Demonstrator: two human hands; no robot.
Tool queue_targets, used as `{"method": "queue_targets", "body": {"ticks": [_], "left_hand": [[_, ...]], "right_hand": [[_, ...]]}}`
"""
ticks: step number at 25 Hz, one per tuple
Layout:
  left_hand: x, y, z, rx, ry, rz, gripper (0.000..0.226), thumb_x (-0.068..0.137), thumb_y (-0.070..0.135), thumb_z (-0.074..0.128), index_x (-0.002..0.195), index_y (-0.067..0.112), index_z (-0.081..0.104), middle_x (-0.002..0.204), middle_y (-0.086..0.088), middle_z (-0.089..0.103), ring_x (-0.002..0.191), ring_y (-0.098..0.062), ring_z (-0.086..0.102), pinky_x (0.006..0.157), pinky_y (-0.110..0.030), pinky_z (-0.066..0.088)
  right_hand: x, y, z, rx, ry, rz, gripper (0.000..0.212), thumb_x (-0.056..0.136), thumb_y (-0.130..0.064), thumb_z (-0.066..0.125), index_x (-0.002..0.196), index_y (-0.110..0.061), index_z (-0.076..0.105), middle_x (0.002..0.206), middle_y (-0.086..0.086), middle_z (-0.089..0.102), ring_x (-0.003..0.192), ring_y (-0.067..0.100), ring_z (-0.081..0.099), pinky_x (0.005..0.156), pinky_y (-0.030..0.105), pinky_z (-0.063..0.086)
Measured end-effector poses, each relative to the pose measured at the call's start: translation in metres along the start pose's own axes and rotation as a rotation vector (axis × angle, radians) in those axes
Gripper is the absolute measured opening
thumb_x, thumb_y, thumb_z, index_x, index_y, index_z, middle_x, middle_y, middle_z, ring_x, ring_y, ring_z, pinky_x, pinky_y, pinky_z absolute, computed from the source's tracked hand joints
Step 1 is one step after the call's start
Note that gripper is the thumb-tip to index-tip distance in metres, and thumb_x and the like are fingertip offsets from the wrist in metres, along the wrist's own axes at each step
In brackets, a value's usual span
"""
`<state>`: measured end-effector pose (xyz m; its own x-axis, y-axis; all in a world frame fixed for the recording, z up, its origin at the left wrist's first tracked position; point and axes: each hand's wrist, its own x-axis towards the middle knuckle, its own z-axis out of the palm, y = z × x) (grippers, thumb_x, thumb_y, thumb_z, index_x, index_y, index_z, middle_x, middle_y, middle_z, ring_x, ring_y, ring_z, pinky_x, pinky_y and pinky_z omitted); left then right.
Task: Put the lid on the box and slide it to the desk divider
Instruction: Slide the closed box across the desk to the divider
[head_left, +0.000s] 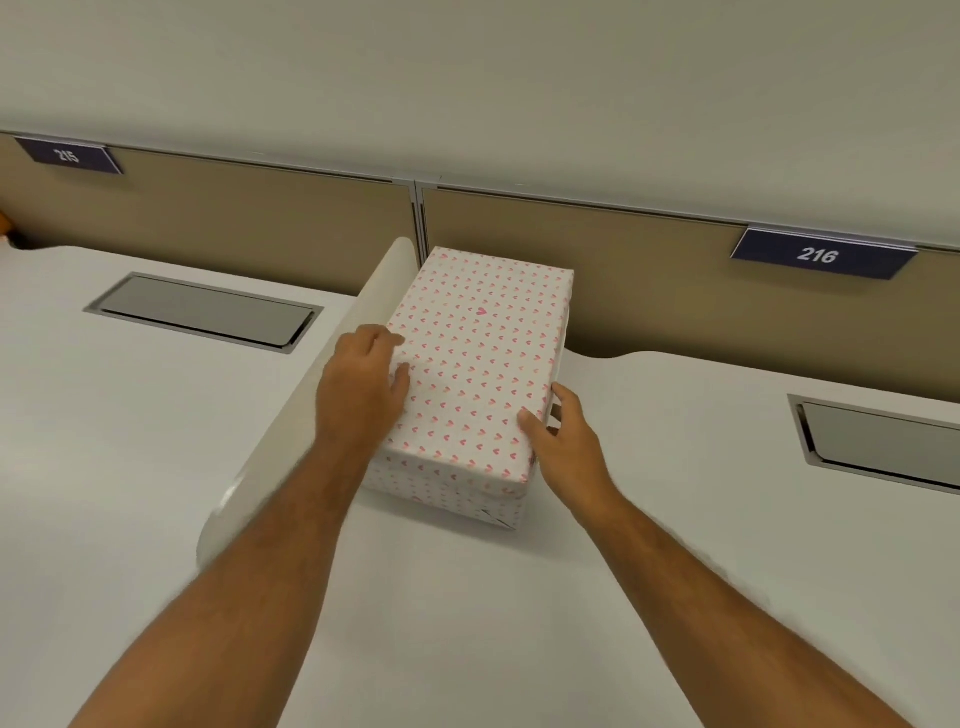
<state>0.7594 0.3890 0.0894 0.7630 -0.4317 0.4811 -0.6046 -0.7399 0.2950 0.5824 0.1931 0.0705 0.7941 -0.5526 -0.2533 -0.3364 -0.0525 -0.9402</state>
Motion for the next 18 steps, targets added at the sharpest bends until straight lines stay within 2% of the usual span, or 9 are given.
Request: {"method": "queue_targets", "body": {"ticks": [2,4,6,8,9,11,13,18], "left_hand": [[-0.025,0.015,0.001,0.051,0.054,0.095,0.033,0.098,0.036,0.061,0.117,0.012,0.073,0.117,-0.009,0.074,0.102,-0.030,0.067,0.084,-0.045,0.052],[-0.061,0.029,0.006,0.000,0.041,0.020,0.039,0.100,0.042,0.054,0.117,0.014,0.074,0.118,-0.007,0.072,0.106,-0.029,0.065,0.088,-0.045,0.049],[-0.096,0.036,0.012,-0.055,0.013,-0.048,0.050,0.104,0.049,0.048,0.136,0.015,0.067,0.138,-0.007,0.065,0.128,-0.030,0.057,0.108,-0.050,0.046],[-0.122,0.038,0.018,-0.075,-0.065,-0.087,0.062,0.107,0.056,0.040,0.156,0.018,0.050,0.160,-0.004,0.051,0.152,-0.028,0.040,0.129,-0.052,0.023],[-0.126,0.036,0.020,-0.090,-0.099,-0.104,0.067,0.107,0.059,0.036,0.161,0.020,0.043,0.167,-0.003,0.044,0.158,-0.025,0.031,0.133,-0.051,0.012],[-0.117,0.030,0.020,-0.100,-0.143,-0.124,0.075,0.105,0.067,0.026,0.164,0.021,0.037,0.172,-0.002,0.037,0.162,-0.024,0.022,0.133,-0.050,0.002],[-0.099,0.022,0.018,-0.079,-0.195,-0.128,0.083,0.102,0.072,0.017,0.166,0.022,0.034,0.174,-0.001,0.032,0.164,-0.024,0.018,0.133,-0.052,0.001],[-0.079,0.010,0.014,-0.046,-0.308,-0.136,0.086,0.098,0.073,0.012,0.168,0.025,0.027,0.178,0.002,0.021,0.166,-0.023,0.009,0.133,-0.054,-0.002]], "right_hand": [[-0.024,0.007,0.004,-0.066,0.015,-0.034,0.069,0.100,-0.048,0.070,0.159,-0.037,0.035,0.160,-0.007,0.055,0.137,0.021,0.064,0.093,0.041,0.065],[-0.047,0.013,0.012,-0.134,-0.017,-0.089,0.070,0.100,-0.053,0.066,0.160,-0.042,0.031,0.160,-0.012,0.053,0.137,0.018,0.062,0.092,0.034,0.062],[-0.057,0.014,0.019,-0.215,-0.029,-0.135,0.072,0.103,-0.054,0.060,0.164,-0.045,0.022,0.162,-0.012,0.049,0.139,0.018,0.060,0.097,0.036,0.063],[-0.057,0.011,0.023,-0.282,-0.034,-0.124,0.074,0.106,-0.052,0.056,0.166,-0.045,0.013,0.162,-0.007,0.048,0.140,0.022,0.059,0.102,0.046,0.063],[-0.053,0.009,0.024,-0.296,-0.046,-0.113,0.075,0.107,-0.051,0.055,0.166,-0.044,0.010,0.162,-0.005,0.047,0.141,0.024,0.059,0.103,0.050,0.063],[-0.045,0.001,0.026,-0.298,-0.076,-0.117,0.075,0.108,-0.048,0.054,0.167,-0.040,0.008,0.165,-0.002,0.045,0.144,0.026,0.055,0.108,0.053,0.059],[-0.033,-0.008,0.031,-0.299,-0.097,-0.129,0.076,0.109,-0.046,0.054,0.168,-0.036,0.008,0.167,-0.001,0.042,0.147,0.027,0.052,0.112,0.053,0.056],[-0.018,-0.015,0.042,-0.360,-0.101,-0.104,0.079,0.108,-0.049,0.053,0.169,-0.033,0.005,0.168,0.001,0.041,0.147,0.028,0.053,0.112,0.056,0.055]]}}
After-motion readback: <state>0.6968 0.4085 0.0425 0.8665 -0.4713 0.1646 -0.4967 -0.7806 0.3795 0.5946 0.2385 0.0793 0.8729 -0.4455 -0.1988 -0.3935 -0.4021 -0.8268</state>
